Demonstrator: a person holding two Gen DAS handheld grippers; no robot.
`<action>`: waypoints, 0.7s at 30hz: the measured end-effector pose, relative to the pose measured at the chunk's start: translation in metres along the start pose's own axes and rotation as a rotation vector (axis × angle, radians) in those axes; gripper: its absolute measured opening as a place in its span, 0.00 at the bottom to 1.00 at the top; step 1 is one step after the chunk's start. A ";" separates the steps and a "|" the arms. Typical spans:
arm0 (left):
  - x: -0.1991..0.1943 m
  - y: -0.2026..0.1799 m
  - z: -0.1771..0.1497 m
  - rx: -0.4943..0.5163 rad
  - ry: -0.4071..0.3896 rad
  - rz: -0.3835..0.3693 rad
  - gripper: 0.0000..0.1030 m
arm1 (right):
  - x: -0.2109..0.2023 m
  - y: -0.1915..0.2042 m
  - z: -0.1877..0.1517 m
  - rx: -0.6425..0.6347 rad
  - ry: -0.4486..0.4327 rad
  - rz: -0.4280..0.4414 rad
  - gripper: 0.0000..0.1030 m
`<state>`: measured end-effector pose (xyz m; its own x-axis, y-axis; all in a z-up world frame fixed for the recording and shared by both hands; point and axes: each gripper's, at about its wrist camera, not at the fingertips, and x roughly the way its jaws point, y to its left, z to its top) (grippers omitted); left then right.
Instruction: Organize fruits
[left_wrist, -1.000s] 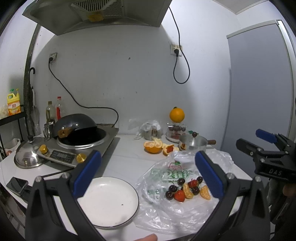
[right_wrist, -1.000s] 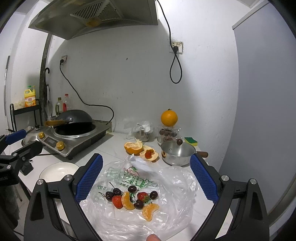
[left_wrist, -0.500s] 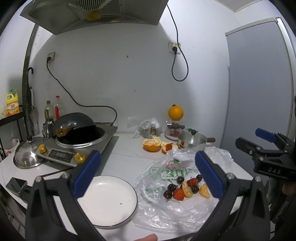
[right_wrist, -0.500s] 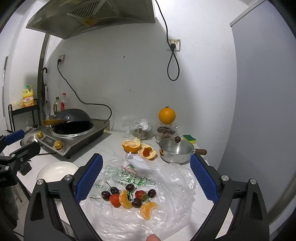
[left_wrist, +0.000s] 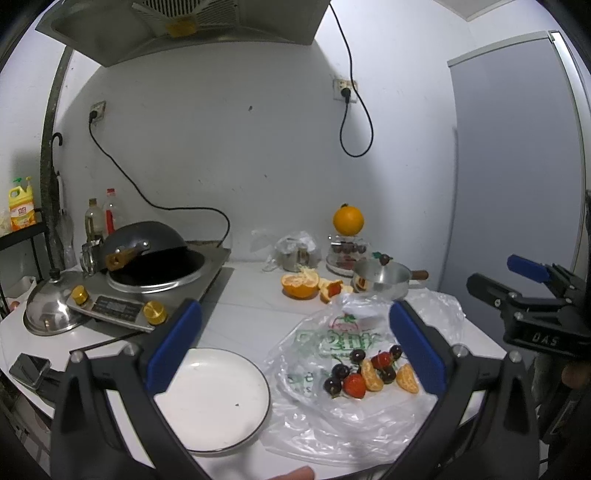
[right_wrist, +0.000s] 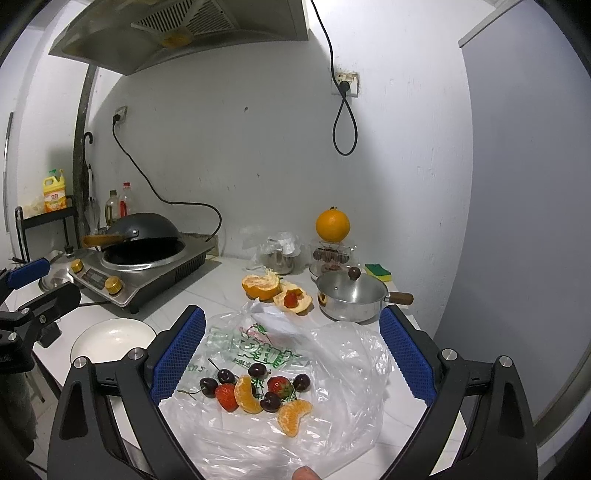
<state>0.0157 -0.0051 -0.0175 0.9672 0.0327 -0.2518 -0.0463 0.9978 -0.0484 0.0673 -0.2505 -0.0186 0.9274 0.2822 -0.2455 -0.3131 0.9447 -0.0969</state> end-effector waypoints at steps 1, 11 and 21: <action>0.000 -0.001 0.000 0.001 0.000 0.000 0.99 | 0.000 0.000 0.000 0.000 0.000 0.000 0.94; 0.002 -0.003 0.000 -0.002 -0.006 0.001 0.99 | 0.000 0.000 0.001 -0.001 -0.001 0.002 0.94; -0.002 0.000 0.002 -0.003 -0.017 -0.001 0.99 | 0.000 0.001 0.004 -0.004 -0.006 0.003 0.94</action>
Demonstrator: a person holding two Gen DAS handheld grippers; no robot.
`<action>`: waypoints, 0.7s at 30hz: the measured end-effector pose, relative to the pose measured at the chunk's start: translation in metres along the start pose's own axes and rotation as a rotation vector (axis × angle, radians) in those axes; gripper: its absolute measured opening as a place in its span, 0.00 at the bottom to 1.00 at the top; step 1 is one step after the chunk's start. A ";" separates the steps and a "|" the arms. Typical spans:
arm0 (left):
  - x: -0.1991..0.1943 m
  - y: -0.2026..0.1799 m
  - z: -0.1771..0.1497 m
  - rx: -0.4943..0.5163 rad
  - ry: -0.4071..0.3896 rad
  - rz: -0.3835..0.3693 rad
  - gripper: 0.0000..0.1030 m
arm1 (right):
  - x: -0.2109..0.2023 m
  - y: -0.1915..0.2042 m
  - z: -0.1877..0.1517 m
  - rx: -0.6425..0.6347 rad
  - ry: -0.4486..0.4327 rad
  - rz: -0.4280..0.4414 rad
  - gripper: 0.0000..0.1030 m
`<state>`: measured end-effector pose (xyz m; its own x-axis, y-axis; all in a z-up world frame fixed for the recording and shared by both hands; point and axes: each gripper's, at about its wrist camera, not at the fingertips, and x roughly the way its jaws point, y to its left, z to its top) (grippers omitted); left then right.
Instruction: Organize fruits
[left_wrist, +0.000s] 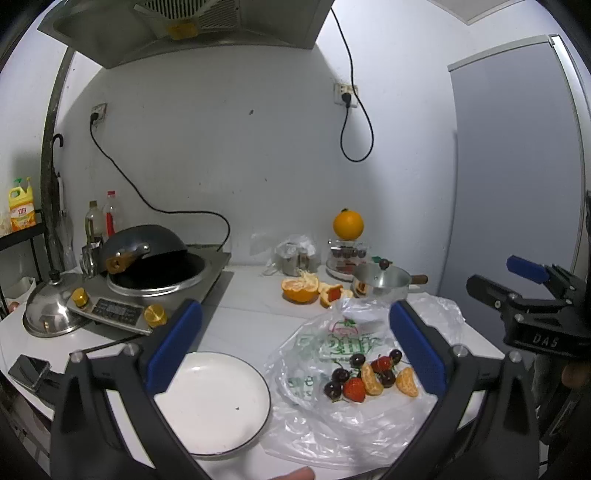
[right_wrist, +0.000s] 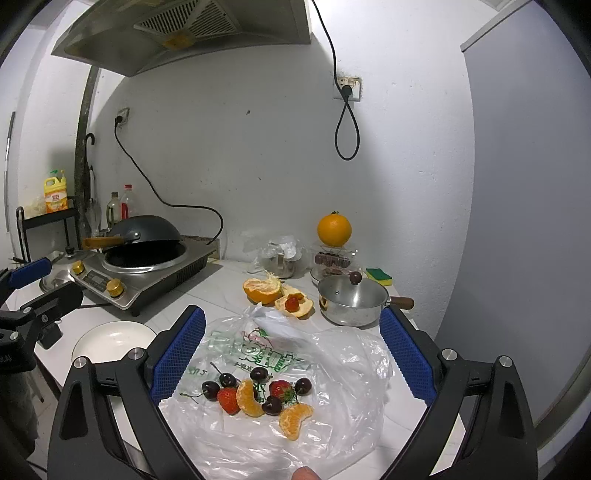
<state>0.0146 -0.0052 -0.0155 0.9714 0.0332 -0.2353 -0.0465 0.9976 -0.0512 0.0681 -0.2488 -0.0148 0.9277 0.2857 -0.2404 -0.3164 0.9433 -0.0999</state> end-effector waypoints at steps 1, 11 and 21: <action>0.000 0.000 0.000 0.000 -0.001 0.001 0.99 | 0.000 0.000 0.000 0.000 0.000 0.000 0.94; 0.006 -0.003 -0.001 0.008 0.017 -0.002 0.99 | 0.002 0.000 -0.002 0.005 0.010 0.001 0.94; 0.046 -0.025 -0.034 0.071 0.148 -0.021 0.99 | 0.038 -0.025 -0.033 0.012 0.131 0.033 0.94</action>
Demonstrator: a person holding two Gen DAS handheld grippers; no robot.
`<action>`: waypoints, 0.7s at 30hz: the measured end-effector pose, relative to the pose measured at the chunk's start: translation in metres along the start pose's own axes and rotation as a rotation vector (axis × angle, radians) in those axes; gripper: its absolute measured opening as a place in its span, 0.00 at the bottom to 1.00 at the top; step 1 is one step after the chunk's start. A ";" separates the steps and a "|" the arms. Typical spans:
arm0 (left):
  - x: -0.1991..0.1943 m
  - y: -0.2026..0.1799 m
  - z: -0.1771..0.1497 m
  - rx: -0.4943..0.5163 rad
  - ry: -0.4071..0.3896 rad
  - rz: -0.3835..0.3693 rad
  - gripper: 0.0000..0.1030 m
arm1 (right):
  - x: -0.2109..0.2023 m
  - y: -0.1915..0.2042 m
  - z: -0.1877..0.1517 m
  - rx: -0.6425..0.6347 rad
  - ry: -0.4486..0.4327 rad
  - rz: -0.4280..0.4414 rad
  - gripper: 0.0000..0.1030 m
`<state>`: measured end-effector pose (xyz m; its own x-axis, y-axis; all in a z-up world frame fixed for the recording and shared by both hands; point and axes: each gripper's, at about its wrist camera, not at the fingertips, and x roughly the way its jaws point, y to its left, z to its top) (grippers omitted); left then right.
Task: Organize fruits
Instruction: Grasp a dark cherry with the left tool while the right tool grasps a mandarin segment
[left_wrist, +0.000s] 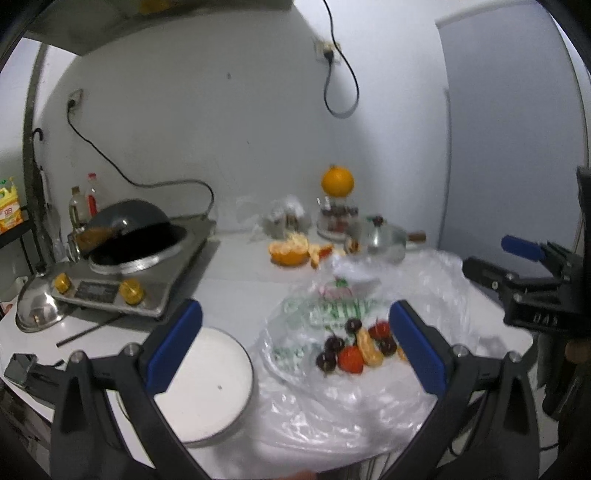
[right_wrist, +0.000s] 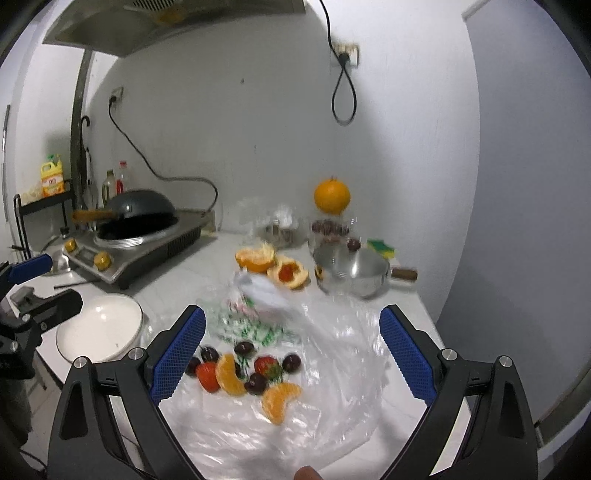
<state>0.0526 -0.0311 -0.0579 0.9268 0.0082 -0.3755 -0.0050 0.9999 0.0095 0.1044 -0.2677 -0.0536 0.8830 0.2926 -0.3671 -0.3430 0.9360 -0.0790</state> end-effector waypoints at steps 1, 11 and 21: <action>0.005 -0.003 -0.004 0.006 0.015 -0.002 0.99 | 0.005 -0.003 -0.004 0.001 0.017 0.007 0.94; 0.057 -0.039 -0.028 0.106 0.170 -0.013 0.99 | 0.044 -0.020 -0.036 -0.006 0.127 0.105 0.94; 0.081 -0.065 -0.040 0.167 0.248 -0.047 0.99 | 0.076 -0.019 -0.067 0.014 0.262 0.206 0.67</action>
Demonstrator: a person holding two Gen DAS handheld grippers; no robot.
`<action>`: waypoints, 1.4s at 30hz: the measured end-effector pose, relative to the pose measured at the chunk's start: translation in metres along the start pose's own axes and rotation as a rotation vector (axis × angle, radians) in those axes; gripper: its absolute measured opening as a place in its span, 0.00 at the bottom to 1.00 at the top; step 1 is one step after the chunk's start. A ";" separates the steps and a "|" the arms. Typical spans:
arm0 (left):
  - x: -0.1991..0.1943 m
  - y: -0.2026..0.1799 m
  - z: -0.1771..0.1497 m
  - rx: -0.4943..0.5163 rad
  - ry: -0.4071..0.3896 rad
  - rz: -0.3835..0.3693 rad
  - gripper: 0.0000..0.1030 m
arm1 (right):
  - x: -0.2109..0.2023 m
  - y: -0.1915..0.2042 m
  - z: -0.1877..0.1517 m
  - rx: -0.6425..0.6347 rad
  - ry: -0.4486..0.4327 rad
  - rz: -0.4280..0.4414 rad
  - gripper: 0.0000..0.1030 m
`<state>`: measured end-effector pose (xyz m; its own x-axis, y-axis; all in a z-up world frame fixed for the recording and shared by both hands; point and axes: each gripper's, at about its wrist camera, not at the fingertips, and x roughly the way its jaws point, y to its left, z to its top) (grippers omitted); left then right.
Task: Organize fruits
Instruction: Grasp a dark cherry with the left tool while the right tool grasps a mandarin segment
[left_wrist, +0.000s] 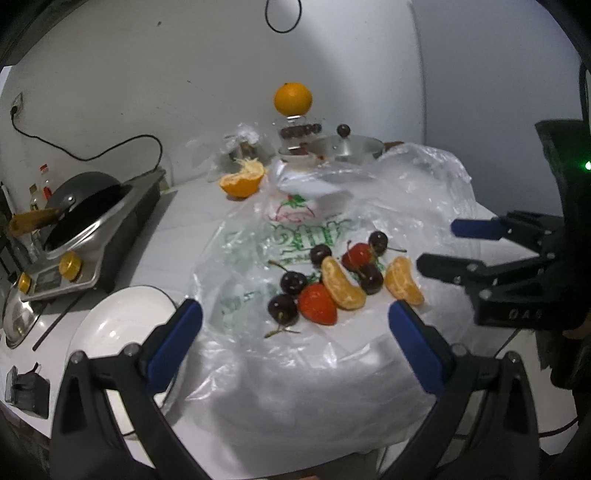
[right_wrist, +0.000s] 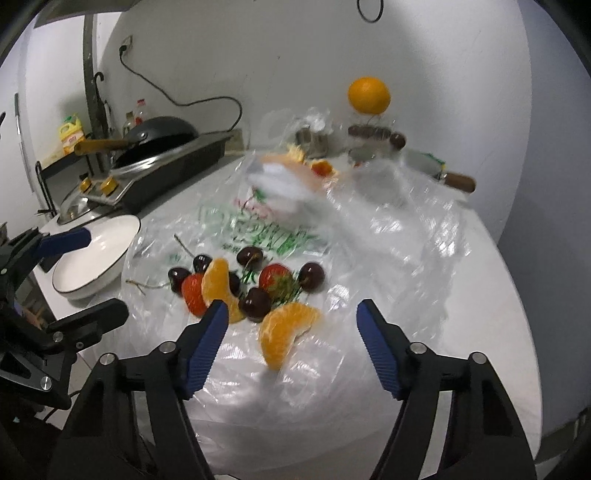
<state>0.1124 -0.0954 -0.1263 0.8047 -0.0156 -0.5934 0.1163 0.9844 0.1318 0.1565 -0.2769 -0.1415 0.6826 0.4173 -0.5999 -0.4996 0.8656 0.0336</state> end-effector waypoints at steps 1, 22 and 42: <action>-0.002 0.002 0.000 0.000 0.002 -0.002 0.99 | 0.003 0.000 -0.001 0.004 0.007 0.009 0.62; 0.058 0.015 -0.002 0.107 0.101 -0.074 0.62 | 0.041 -0.001 -0.013 0.022 0.116 0.077 0.42; 0.093 0.010 -0.003 0.366 0.206 -0.123 0.39 | 0.045 0.000 -0.015 0.060 0.112 0.047 0.35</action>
<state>0.1866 -0.0861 -0.1827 0.6433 -0.0569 -0.7635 0.4322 0.8501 0.3008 0.1790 -0.2625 -0.1801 0.5938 0.4268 -0.6821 -0.4942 0.8624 0.1094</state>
